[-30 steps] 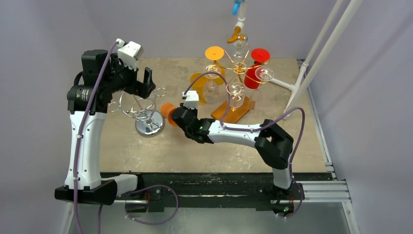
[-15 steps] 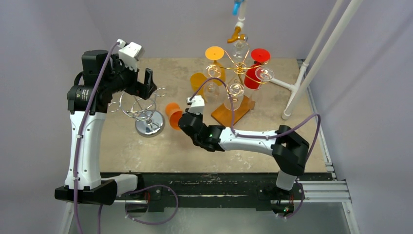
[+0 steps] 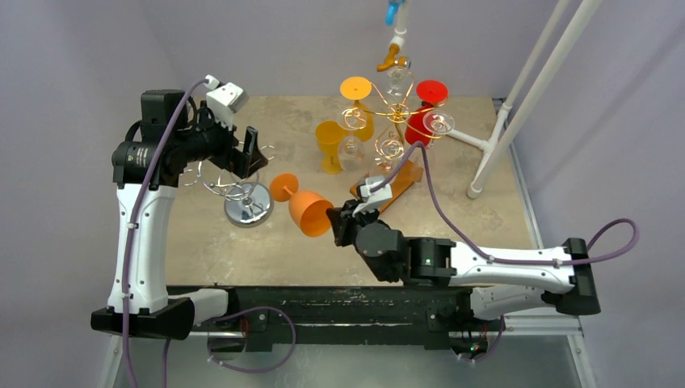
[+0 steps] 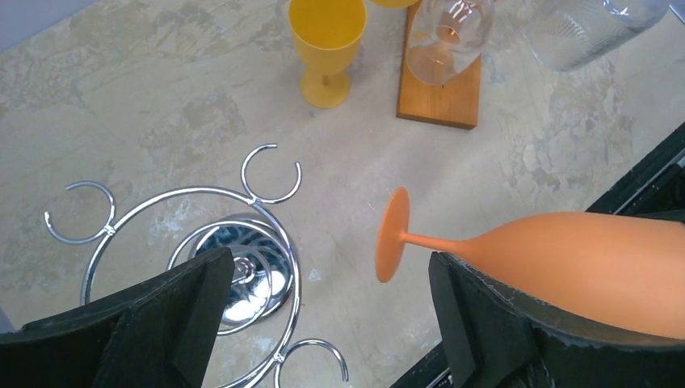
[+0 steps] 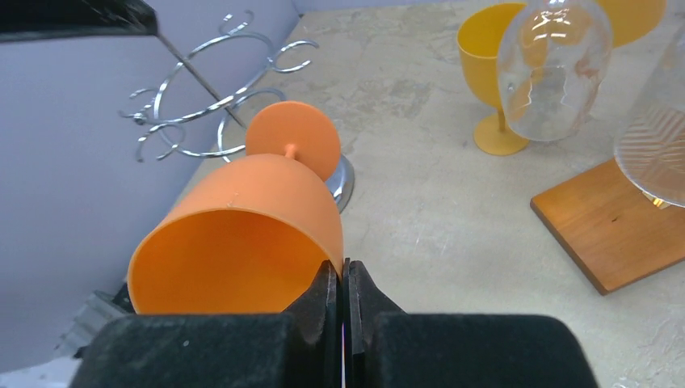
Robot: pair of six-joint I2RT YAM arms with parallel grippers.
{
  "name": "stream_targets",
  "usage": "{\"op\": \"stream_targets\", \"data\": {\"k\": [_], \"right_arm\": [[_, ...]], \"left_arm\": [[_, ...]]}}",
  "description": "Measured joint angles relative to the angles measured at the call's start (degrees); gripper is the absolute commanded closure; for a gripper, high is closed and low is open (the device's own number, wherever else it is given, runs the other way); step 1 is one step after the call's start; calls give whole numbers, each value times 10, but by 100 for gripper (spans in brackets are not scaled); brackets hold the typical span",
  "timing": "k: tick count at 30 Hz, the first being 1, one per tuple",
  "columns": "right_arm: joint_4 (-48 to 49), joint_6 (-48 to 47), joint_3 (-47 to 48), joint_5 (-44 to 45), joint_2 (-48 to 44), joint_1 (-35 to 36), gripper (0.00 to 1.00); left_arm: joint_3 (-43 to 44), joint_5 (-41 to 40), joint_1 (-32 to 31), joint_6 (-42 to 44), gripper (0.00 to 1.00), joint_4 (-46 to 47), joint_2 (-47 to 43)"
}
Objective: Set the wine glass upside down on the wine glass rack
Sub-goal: Pick up the wine glass at the center of the board, then turn the wine glass upside down at the wine rack.
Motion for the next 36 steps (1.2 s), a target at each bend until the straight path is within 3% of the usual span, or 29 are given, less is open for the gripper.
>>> {"op": "stream_targets", "data": {"k": [6, 12, 26, 29, 34, 36], "right_arm": [[-32, -29, -1, 36, -82, 52, 100], [-14, -87, 7, 50, -90, 64, 100], [124, -167, 8, 29, -89, 78, 100], [142, -170, 8, 13, -89, 79, 100], [177, -172, 2, -12, -88, 79, 100], [187, -172, -2, -23, -86, 79, 100]], "left_arm": [[0, 18, 0, 37, 0, -59, -15], [0, 56, 0, 66, 0, -127, -51], [-45, 93, 0, 68, 0, -148, -87], [-55, 104, 0, 69, 10, -141, -85], [-58, 122, 0, 77, 38, -131, -85], [-58, 126, 0, 84, 44, -128, -86]]}}
